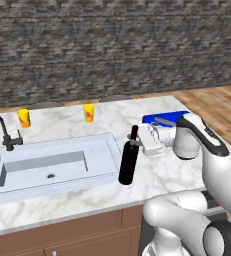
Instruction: Place the drinks on the dining counter in a tight cluster.
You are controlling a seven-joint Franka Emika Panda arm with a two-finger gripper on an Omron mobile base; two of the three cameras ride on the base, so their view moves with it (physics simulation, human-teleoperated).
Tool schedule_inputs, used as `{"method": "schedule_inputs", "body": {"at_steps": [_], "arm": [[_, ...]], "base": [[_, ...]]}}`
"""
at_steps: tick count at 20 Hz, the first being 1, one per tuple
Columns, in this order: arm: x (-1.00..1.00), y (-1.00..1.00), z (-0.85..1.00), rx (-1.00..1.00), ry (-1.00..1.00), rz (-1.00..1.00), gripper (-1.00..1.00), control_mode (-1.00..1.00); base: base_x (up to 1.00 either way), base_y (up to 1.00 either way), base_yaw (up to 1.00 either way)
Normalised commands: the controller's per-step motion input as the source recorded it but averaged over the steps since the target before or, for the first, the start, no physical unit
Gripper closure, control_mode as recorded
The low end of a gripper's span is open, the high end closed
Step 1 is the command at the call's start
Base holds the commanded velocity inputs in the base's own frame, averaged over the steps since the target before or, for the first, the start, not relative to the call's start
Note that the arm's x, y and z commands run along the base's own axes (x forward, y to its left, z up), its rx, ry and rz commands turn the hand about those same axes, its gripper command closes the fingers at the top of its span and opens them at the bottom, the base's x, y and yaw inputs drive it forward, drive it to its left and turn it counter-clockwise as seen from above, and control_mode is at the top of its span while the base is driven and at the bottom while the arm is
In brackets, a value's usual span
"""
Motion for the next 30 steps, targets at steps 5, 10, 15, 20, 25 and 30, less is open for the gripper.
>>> {"method": "schedule_inputs", "body": {"at_steps": [5, 10, 15, 20, 25, 30], "arm": [[0.37, -0.43, 0.01, 0.01, 0.07, 0.09, 1.00, -1.00], [0.13, -0.29, 0.13, -0.01, 0.06, 0.07, 1.00, -1.00], [0.05, -0.34, 0.06, -0.03, 0.02, 0.05, 1.00, -1.00], [0.23, -0.32, 0.00, -0.01, 0.08, 0.02, 1.00, -1.00], [0.18, -0.30, 0.00, -0.03, 0.01, 0.03, 1.00, -1.00], [0.11, -0.10, -0.10, -0.11, -0.03, 0.05, 1.00, -1.00]], "base": [[0.00, 0.00, 0.00], [0.00, 0.00, 0.00], [0.00, 0.00, 0.00], [0.00, 0.00, 0.00], [0.00, 0.00, 0.00], [0.00, 0.00, 0.00]]}}
